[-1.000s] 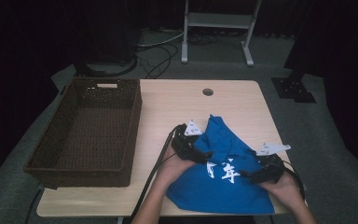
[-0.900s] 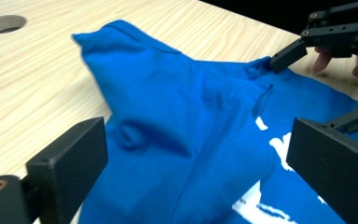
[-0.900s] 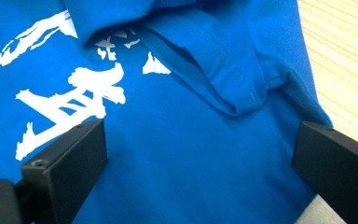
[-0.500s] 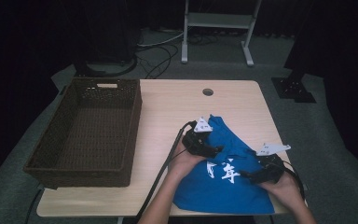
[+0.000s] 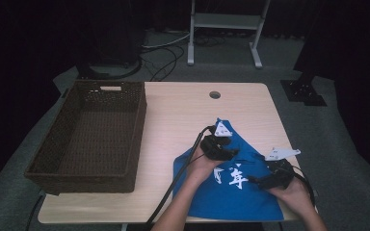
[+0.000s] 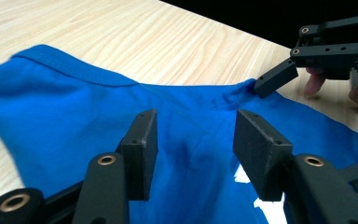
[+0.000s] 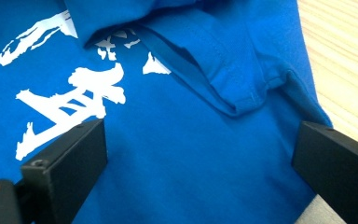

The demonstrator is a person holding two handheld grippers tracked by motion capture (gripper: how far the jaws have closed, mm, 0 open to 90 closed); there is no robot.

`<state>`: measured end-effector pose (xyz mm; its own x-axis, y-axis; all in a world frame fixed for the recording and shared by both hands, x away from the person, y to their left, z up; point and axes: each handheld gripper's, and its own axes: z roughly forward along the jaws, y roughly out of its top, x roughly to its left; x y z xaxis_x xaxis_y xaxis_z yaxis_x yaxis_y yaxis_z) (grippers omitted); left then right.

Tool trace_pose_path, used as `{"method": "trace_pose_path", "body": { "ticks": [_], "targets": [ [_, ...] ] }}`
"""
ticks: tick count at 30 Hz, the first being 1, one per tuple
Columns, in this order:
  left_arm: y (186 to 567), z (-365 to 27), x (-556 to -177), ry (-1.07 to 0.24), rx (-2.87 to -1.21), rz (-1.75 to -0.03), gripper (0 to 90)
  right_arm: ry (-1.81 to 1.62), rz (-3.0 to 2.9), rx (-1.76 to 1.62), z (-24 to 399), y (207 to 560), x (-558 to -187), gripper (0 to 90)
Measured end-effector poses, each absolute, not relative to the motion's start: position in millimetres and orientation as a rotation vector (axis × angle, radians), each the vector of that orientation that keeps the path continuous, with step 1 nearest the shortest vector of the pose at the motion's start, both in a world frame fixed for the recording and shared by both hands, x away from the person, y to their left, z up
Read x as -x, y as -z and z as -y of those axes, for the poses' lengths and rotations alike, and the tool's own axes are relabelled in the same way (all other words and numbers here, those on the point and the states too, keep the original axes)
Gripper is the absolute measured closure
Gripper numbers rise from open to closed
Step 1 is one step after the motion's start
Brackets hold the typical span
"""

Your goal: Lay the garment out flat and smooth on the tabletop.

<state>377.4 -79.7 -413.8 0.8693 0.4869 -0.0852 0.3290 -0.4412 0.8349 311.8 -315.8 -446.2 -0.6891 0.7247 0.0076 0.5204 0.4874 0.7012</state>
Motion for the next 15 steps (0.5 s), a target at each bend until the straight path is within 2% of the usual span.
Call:
{"method": "trace_pose_path", "body": {
  "ticks": [10, 15],
  "targets": [
    [422, 90, -379, -0.206, -2.107, -0.6, 59.7, -1.008, -2.447, -1.054, 316, 446, -312, 2.8],
    [425, 92, -381, -0.197, -2.125, -0.605, 76.6, -1.008, -2.448, -1.056, 316, 446, -312, 2.8]
  ]
}}
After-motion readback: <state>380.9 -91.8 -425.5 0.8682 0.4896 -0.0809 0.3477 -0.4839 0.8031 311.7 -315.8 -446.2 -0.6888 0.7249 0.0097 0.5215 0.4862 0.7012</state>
